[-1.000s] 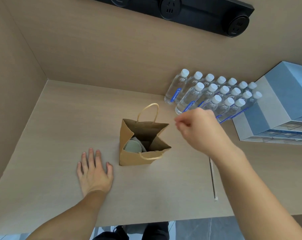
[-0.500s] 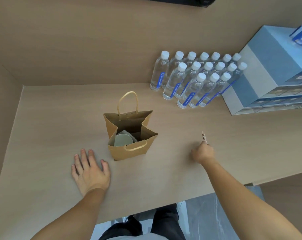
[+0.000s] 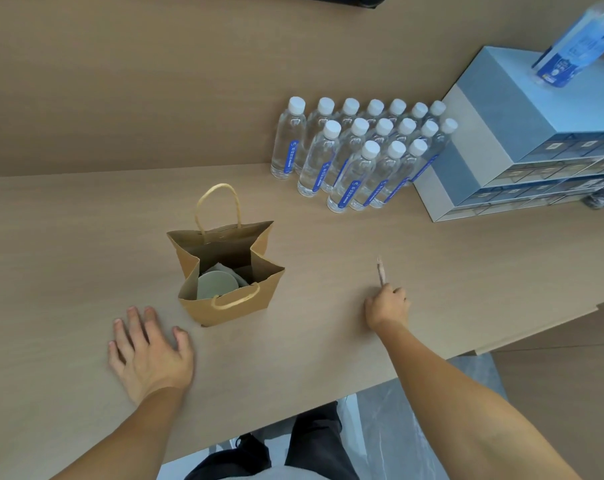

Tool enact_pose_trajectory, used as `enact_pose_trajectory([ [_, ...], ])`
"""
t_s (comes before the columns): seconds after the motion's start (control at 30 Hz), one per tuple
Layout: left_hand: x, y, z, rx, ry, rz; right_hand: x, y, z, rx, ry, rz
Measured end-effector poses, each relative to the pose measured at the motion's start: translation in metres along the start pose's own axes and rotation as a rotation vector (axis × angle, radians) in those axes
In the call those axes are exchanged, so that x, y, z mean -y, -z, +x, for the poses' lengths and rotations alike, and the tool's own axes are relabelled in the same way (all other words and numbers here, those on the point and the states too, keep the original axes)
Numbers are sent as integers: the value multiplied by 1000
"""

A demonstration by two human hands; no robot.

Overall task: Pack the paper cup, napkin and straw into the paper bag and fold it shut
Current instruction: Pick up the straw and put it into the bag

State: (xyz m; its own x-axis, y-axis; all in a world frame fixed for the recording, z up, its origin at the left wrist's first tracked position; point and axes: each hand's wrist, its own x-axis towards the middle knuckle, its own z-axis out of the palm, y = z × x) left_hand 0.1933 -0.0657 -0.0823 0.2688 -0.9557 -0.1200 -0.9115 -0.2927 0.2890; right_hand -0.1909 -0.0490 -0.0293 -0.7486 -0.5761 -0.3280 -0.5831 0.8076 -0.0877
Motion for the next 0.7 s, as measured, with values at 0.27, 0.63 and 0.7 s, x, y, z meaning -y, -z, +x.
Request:
enact_pose_trajectory([
  [0.27,-1,-1,-3,11,3,5,5,0,0,74,-97,136],
  [0.63,-5,2,-3,3,1,6,93,61,-42,193,118,627],
  [0.7,-5,1,-3,6,2,6,121,103,-60,67,255,715],
])
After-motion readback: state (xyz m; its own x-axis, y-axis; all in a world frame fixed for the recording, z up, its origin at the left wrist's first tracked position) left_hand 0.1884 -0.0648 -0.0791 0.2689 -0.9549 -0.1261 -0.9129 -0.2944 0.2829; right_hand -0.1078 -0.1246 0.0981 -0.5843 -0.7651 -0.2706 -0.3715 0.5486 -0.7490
